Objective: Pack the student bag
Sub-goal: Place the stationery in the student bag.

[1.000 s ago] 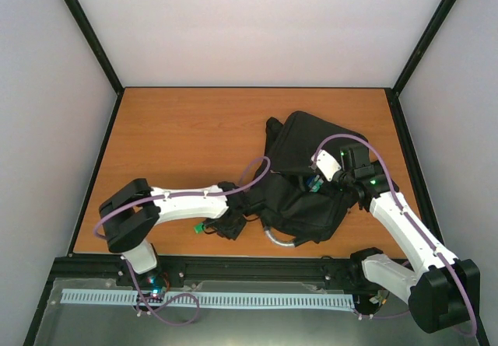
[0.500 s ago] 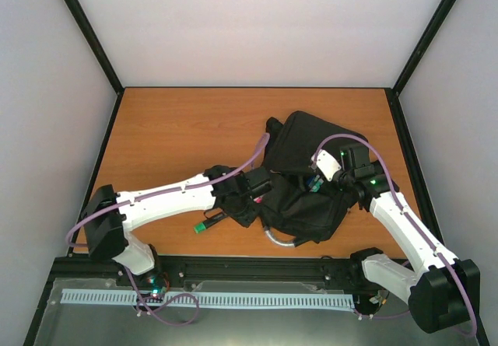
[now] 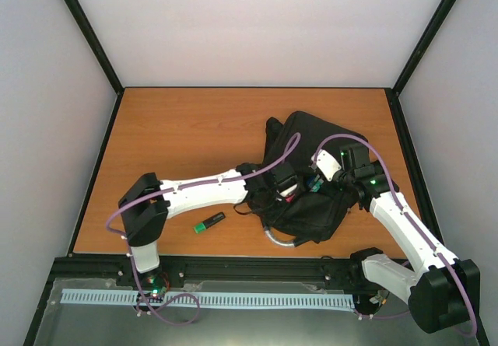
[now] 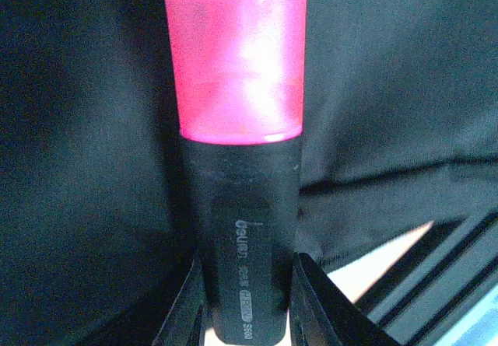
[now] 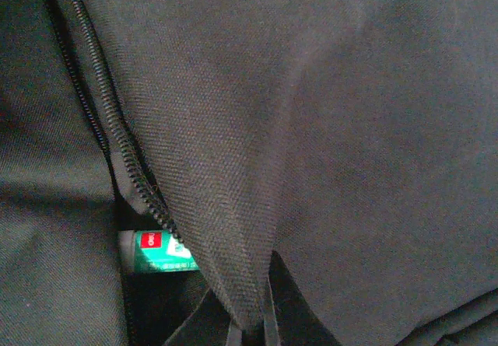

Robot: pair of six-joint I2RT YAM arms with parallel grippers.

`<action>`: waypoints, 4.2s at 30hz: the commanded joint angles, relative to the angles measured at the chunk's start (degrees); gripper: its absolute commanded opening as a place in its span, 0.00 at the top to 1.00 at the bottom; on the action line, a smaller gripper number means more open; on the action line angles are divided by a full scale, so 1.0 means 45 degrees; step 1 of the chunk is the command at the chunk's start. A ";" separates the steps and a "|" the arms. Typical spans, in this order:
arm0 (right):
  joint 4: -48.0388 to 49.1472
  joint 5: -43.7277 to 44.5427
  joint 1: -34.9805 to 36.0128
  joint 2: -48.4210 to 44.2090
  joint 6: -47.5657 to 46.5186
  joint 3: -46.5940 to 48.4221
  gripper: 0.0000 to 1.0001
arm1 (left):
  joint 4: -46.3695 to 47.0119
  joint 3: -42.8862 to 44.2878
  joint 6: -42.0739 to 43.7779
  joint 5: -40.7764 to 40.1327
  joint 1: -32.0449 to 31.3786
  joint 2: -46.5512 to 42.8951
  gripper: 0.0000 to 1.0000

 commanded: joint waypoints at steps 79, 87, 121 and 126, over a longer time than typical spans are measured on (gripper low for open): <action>0.0316 -0.0237 0.0109 0.0017 0.0060 0.0339 0.97 | 1.0898 -0.0693 -0.0673 -0.2120 0.1177 0.2632 0.99; 0.0324 -0.0242 0.0115 0.0076 0.0087 0.0341 0.97 | 1.2572 -0.1023 -0.1181 -0.2362 0.1177 0.2886 0.99; 0.0432 -0.0034 0.0114 0.0232 0.0192 0.0398 0.97 | 0.6701 -0.4790 -0.1854 -0.1888 0.1119 -0.3153 0.53; 0.0401 -0.0076 0.0115 0.0214 0.0172 0.0398 0.97 | 0.2406 -0.4658 -0.3018 -0.4024 0.1137 -0.4657 0.32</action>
